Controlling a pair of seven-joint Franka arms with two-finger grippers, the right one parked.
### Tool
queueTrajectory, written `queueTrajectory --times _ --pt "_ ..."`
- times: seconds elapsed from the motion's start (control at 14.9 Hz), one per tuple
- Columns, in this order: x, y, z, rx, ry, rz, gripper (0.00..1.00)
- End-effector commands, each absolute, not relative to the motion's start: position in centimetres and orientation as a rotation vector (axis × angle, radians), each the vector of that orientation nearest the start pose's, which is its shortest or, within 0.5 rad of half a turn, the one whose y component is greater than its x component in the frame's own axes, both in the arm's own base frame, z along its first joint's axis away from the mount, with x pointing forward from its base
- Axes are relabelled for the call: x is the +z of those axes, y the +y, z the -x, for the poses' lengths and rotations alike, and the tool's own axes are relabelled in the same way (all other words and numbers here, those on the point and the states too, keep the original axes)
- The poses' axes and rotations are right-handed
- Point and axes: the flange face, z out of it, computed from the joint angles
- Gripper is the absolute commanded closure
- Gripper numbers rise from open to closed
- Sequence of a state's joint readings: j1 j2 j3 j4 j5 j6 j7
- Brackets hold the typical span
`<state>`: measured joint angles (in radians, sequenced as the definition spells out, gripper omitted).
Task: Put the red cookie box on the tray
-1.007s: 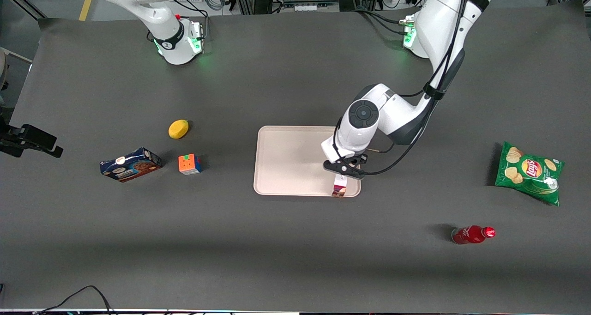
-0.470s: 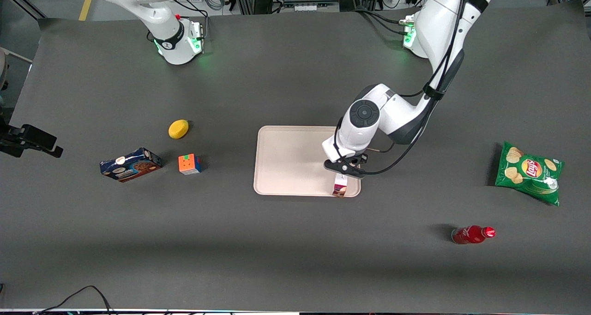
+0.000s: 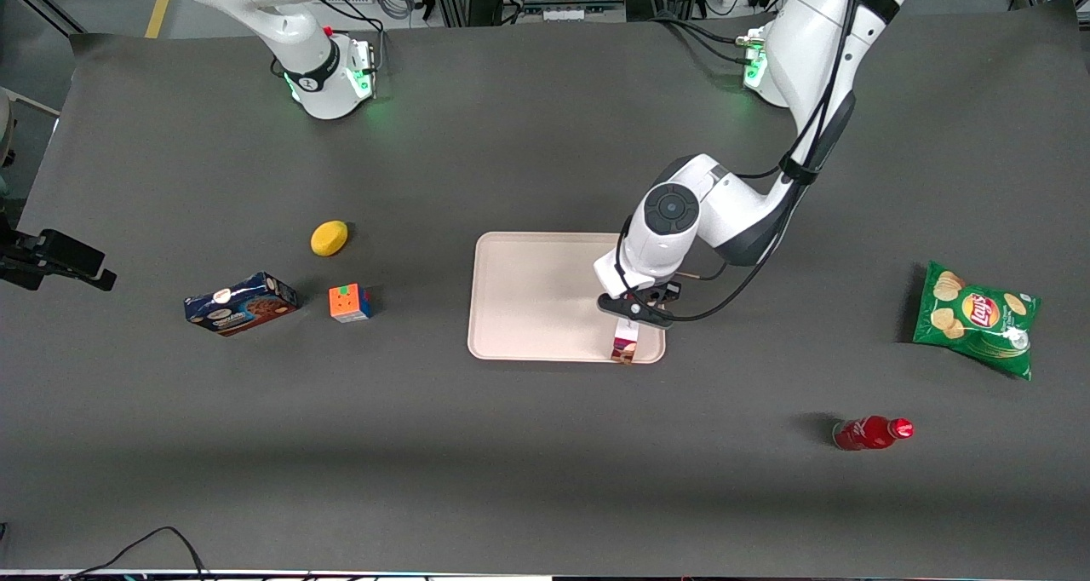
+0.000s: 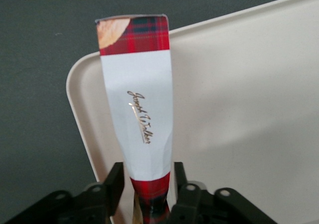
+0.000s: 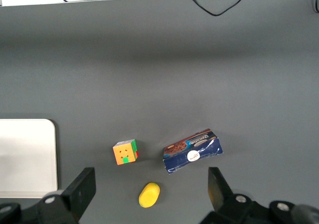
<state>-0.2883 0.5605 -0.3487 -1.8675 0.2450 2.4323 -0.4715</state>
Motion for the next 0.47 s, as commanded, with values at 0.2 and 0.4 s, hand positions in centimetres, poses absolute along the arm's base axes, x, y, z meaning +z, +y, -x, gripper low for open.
queueTrajectory --times 0.2,0.4 --pt "32.3 -33.8 -55.5 -0.225 0.35 3.151 0.0" --pt "38.0 -28.7 -59.6 -0.162 0.404 3.148 0.0"
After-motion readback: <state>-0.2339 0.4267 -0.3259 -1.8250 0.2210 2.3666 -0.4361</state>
